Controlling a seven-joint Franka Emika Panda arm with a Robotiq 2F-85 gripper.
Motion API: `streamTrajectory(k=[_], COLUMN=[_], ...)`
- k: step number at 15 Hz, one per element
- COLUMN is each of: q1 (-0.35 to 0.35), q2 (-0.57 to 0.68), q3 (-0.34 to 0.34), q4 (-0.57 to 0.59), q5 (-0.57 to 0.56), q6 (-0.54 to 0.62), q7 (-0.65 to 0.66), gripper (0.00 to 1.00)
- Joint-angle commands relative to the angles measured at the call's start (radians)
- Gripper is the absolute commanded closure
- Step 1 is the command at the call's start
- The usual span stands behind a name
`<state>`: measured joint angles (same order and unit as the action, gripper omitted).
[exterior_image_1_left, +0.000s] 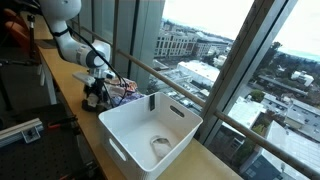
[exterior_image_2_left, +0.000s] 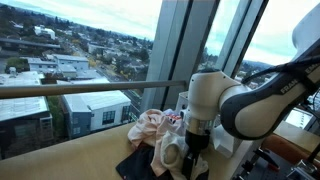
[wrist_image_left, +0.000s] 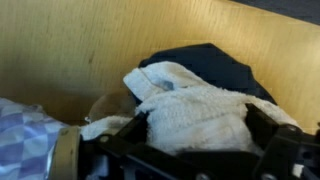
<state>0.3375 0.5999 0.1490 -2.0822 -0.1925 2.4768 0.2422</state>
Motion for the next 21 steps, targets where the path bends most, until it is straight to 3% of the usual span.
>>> streamTrajectory(k=[1,7,11,21], q1=[0.051,-0.008,-0.061,-0.294], q2=[0.098,-0.037,-0.216,-0.505], q3=[-0.058,-0.043,-0.058,-0.140], q4=[0.062,0.039,-0.016,0.055], q5=[-0.030,0.032,0.032,0.110], q6=[-0.026,-0.130,-0.181,-0.288], q7=[0.022,-0.013,-0.025,-0.146], gripper=[0.26,0.68,0.98,1.00])
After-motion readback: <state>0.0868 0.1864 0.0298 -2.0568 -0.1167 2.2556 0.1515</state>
